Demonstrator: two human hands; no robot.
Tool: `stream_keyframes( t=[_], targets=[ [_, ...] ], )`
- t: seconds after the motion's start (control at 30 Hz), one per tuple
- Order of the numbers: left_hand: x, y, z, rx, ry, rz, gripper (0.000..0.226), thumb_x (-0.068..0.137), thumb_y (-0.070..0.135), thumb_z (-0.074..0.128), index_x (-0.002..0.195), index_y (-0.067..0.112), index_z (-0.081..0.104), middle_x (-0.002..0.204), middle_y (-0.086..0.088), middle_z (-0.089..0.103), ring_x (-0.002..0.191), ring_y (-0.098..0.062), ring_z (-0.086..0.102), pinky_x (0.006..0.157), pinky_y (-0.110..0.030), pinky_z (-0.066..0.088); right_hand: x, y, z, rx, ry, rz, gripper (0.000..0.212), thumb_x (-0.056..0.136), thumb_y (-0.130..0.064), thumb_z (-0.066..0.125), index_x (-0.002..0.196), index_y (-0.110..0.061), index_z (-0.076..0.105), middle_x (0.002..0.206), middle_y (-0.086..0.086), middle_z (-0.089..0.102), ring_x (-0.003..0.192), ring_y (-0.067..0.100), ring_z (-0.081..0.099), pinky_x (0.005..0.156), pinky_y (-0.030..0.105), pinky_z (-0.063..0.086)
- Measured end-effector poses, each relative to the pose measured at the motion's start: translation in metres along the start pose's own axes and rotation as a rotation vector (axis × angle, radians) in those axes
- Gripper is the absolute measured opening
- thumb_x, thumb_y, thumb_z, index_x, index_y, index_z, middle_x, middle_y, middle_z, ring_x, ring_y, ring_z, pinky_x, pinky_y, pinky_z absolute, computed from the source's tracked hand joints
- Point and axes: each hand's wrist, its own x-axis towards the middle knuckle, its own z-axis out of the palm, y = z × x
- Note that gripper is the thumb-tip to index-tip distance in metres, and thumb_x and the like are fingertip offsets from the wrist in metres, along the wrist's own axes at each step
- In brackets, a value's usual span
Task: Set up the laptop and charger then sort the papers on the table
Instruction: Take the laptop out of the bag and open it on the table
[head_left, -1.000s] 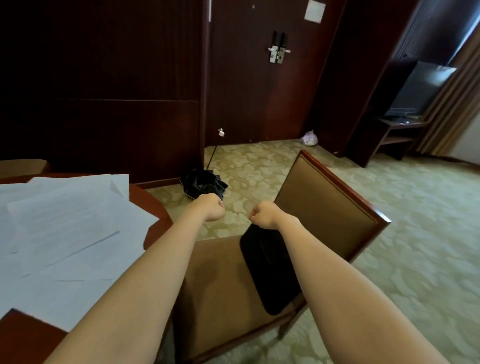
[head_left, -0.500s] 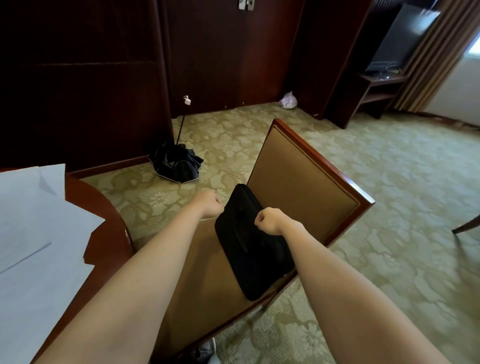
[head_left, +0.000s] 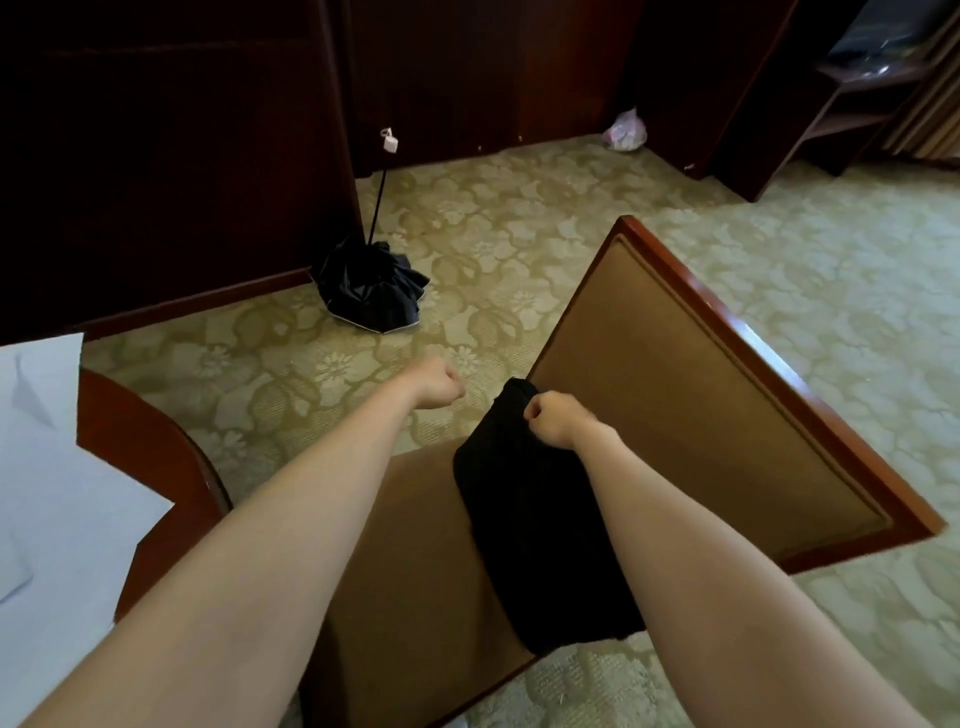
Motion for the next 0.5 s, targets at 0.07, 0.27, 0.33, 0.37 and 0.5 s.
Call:
stream_keyframes(
  t=[0.07, 0.27, 0.33, 0.37, 0.5],
  targets=[
    [0.017, -0.003, 0.001, 0.009, -0.039, -0.023, 0.023, 0.094, 0.014, 0.045, 0.071, 0.019, 0.046, 0.073, 0.0, 0.046, 0.063, -0.014, 0.044, 0.055, -0.022, 0.037, 0.019, 0.001, 0.0, -0.017, 0.0, 0.005, 0.033, 0.092, -0.009, 0.042, 0.122, -0.012, 0.056, 0.128, 0.009, 0.054, 0.114, 0.027, 0.054, 0.087, 0.032, 0.044],
    [0.067, -0.005, 0.008, -0.021, -0.133, -0.062, 0.014, 0.096, 0.016, 0.042, 0.09, 0.016, 0.055, 0.089, -0.005, 0.05, 0.083, -0.018, 0.048, 0.077, -0.029, 0.04, 0.088, -0.001, -0.01, -0.046, 0.071, 0.007, 0.033, 0.095, -0.014, 0.042, 0.124, -0.002, 0.05, 0.128, 0.016, 0.049, 0.114, 0.032, 0.05, 0.093, 0.036, 0.044],
    [0.079, -0.002, 0.008, -0.057, -0.142, -0.083, 0.013, 0.096, 0.015, 0.042, 0.096, 0.014, 0.055, 0.094, -0.007, 0.051, 0.085, -0.019, 0.047, 0.068, -0.027, 0.039, 0.111, -0.002, -0.011, -0.033, 0.05, 0.026, 0.031, 0.095, -0.016, 0.041, 0.12, 0.0, 0.052, 0.127, 0.016, 0.05, 0.112, 0.032, 0.052, 0.089, 0.034, 0.044],
    [0.086, -0.001, 0.007, -0.083, -0.144, -0.097, 0.017, 0.097, 0.015, 0.041, 0.1, 0.014, 0.058, 0.096, -0.007, 0.053, 0.086, -0.02, 0.048, 0.062, -0.026, 0.039, 0.121, -0.004, -0.012, -0.034, 0.031, 0.029, 0.03, 0.096, -0.017, 0.041, 0.118, 0.0, 0.052, 0.126, 0.016, 0.051, 0.111, 0.031, 0.052, 0.087, 0.033, 0.044],
    [0.116, -0.001, 0.016, -0.168, -0.155, -0.12, 0.019, 0.097, 0.013, 0.04, 0.099, 0.019, 0.058, 0.092, -0.006, 0.052, 0.081, -0.02, 0.046, 0.062, -0.028, 0.037, 0.157, -0.003, -0.012, -0.084, -0.168, 0.057, 0.046, 0.098, -0.03, 0.04, 0.133, 0.0, 0.043, 0.134, 0.016, 0.049, 0.121, 0.031, 0.048, 0.089, 0.031, 0.04]
  ],
)
